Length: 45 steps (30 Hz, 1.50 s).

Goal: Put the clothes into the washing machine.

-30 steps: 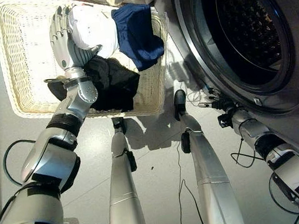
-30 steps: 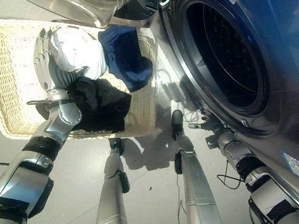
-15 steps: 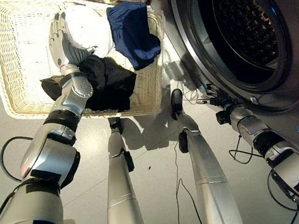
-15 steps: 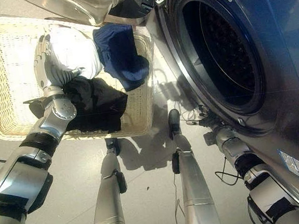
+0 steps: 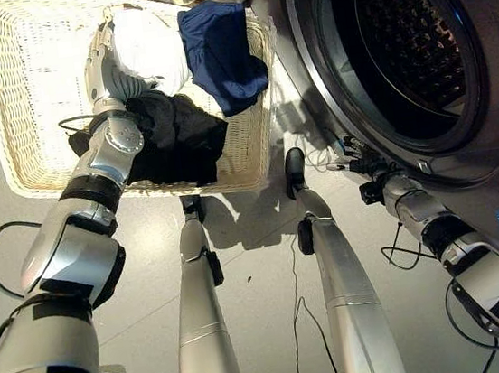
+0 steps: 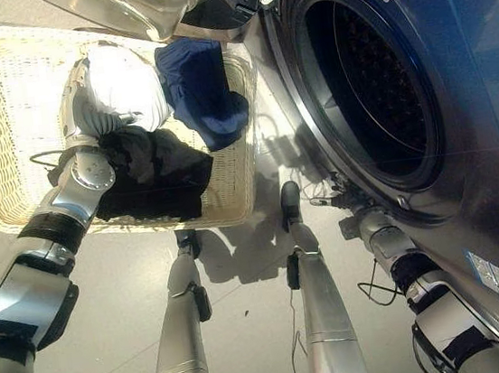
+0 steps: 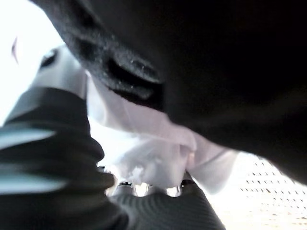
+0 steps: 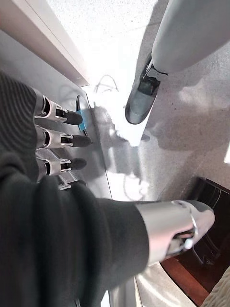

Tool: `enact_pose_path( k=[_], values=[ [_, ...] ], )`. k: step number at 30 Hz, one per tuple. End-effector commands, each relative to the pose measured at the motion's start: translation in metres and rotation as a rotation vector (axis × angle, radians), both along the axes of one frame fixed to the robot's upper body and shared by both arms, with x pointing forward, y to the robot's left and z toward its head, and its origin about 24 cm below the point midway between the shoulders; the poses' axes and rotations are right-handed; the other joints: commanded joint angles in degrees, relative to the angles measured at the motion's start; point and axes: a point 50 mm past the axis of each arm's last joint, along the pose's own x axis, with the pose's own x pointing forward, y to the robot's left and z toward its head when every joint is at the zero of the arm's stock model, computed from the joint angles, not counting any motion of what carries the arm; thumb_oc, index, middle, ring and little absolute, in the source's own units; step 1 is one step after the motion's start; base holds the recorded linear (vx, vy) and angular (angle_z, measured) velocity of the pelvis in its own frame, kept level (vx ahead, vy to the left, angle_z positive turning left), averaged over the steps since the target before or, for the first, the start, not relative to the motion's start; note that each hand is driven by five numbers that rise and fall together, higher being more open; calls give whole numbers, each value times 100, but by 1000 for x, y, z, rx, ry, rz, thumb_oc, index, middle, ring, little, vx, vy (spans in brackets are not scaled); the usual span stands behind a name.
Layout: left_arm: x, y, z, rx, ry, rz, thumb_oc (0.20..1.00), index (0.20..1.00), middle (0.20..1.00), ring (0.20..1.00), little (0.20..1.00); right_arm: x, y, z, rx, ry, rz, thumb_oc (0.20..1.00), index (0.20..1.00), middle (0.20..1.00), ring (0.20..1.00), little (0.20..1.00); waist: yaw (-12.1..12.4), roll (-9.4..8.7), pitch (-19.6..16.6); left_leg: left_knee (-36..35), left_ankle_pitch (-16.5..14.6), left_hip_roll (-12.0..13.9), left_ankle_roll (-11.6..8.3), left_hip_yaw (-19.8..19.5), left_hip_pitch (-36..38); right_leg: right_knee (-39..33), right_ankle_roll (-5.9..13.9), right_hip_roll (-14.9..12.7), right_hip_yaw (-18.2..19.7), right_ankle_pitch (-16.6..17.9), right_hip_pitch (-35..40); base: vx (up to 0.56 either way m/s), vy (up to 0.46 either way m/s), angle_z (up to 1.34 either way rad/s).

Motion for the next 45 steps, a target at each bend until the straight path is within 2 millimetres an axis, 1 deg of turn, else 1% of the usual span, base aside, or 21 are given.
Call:
enact_pose_path(
  k=[1,6,7,8,9,13,16,17,20,21,22,23,24,25,28,29,33,38,39,43,45],
  values=[
    [7,-11,-16,77,133,-53,200,200,200,200,200,-3,1,-1,-1,-4,24,1000,1000,1000,1000,1000,5,-198,-75,481,-147,-486,314,35,-249,-384,482,404,-114,457,145,0,0,0],
    [7,-11,-17,66,127,-60,200,200,200,200,200,-2,2,0,3,-15,26,1000,1000,1000,1000,1000,3,-175,-75,431,-126,-492,312,60,-216,-420,486,400,-115,476,156,0,0,0],
    [6,-10,-19,3,109,-75,200,200,200,200,200,-3,4,1,6,-23,34,1000,1000,1000,1000,1000,7,-170,-75,399,-103,-492,305,56,-192,-433,481,402,-106,483,172,0,0,0],
    [6,-10,-19,-9,107,-78,200,200,200,200,200,-3,5,0,7,-24,34,1000,1000,1000,1000,1000,10,-170,-75,390,-99,-492,305,54,-183,-432,482,404,-107,481,178,0,0,0],
    [5,-9,-20,-68,80,-94,200,200,200,200,200,-3,7,0,14,-29,39,1000,1000,1000,1000,1000,20,-169,-75,374,-88,-494,302,44,-165,-423,482,410,-106,476,191,0,0,0],
    [2,-8,-21,-195,21,-136,200,200,200,200,200,-4,13,-1,43,-49,49,1000,1000,1000,1000,1000,48,-175,-75,356,-81,-503,301,8,-145,-395,479,416,-110,457,203,3,-28,0],
    [-4,-6,-23,-393,-81,-214,200,200,200,200,200,-5,24,4,136,-78,72,1000,1000,1000,1000,1000,93,-184,-75,320,-84,-528,293,-35,-99,-389,473,418,-137,441,240,1,-50,1],
    [-5,-6,-24,-421,-96,-225,200,200,200,200,200,-6,27,4,161,-83,76,1000,1000,1000,1000,1000,99,-185,-75,322,-85,-531,289,-42,-96,-391,471,416,-142,440,245,1,-36,1],
    [-16,-8,-29,-606,-227,-333,200,200,200,200,200,-10,39,9,292,-115,107,1000,1000,1000,1000,1000,156,-168,-75,298,-104,-556,287,-69,-61,-379,461,406,-174,416,267,0,0,0],
    [-19,-9,-30,-649,-261,-368,200,200,200,200,200,-12,42,10,325,-127,120,1000,1000,1000,1000,1000,174,-163,-75,289,-107,-571,285,-83,-56,-376,456,406,-184,409,271,0,0,0],
    [-19,-9,-31,-649,-261,-368,200,200,200,200,200,-12,42,10,325,-126,120,1000,1000,1000,1000,1000,173,-161,-75,289,-107,-571,285,-84,-53,-376,456,406,-185,409,275,0,0,0],
    [-25,-13,-33,-691,-307,-420,200,200,200,200,200,-14,48,15,367,-151,138,1000,1000,1000,1000,1000,205,-155,-75,268,-108,-584,284,-98,-58,-374,454,404,-201,409,266,0,0,0],
    [-26,-14,-34,-702,-318,-432,200,200,200,200,200,-15,49,15,375,-156,142,1000,1000,1000,1000,1000,212,-153,-75,263,-109,-587,285,-102,-53,-373,454,402,-205,408,269,-16,-33,1],
    [-30,-20,-37,-705,-339,-453,200,200,200,200,200,-16,53,19,392,-176,154,1000,1000,1000,1000,1000,241,-137,-75,249,-111,-599,287,-119,-46,-367,457,398,-214,405,273,0,0,0],
    [-32,-24,-41,-685,-343,-451,200,200,200,200,200,-17,54,22,395,-188,159,1000,1000,1000,1000,1000,264,-121,-75,236,-104,-607,293,-136,-42,-360,460,385,-230,407,277,0,0,0],
    [-34,-29,-43,-633,-342,-430,200,200,200,200,200,-18,57,27,390,-198,165,1000,1000,1000,1000,1000,288,-104,-75,209,-89,-606,300,-135,-27,-349,463,369,-257,405,288,0,0,0],
    [-36,-28,-42,-594,-356,-395,200,200,200,200,200,-19,54,31,369,-199,161,1000,1000,1000,1000,1000,296,-62,-75,192,-70,-594,312,-120,-28,-328,459,343,-276,390,283,-3,19,0],
    [-39,-22,-40,-650,-384,-420,200,200,200,200,200,-21,47,28,367,-191,152,1000,1000,1000,1000,1000,289,-35,-75,168,-51,-574,320,-82,-23,-328,453,335,-274,378,287,-1,7,0],
    [-41,-20,-39,-694,-408,-451,200,200,200,200,200,-21,46,27,371,-192,154,1000,1000,1000,1000,1000,291,-26,-75,176,-46,-577,322,-76,-30,-318,452,329,-281,381,280,0,0,0],
    [-48,-17,-36,-785,-482,-542,200,200,200,200,200,-23,47,29,397,-212,181,1000,1000,1000,1000,1000,302,-14,-75,150,-47,-583,316,-63,-2,-352,454,320,-297,375,311,0,0,0],
    [-52,-18,-36,-801,-513,-574,200,200,200,200,200,-25,49,30,415,-223,201,1000,1000,1000,1000,1000,306,-2,-75,132,-42,-590,319,-65,13,-352,452,319,-297,376,316,0,0,0]
  ],
)
